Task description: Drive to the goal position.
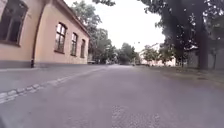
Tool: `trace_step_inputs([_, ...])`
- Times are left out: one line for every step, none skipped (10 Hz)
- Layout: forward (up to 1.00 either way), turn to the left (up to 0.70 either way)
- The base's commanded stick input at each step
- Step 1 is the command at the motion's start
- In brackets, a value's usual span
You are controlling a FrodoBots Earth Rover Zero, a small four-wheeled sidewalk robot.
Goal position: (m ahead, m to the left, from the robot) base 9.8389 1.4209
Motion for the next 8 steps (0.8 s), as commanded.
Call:
trace_step_inputs([0.45, 0.0])
trace_step_inputs([0.45, 0.0])
trace_step_inputs([0.45, 0.0])
trace_step_inputs([0.45, 0.0])
trace_step_inputs([0.45, 0.0])
trace_step_inputs([0.45, 0.0])
trace_step_inputs([0.45, 0.0])
trace_step_inputs([0.45, 0.0])
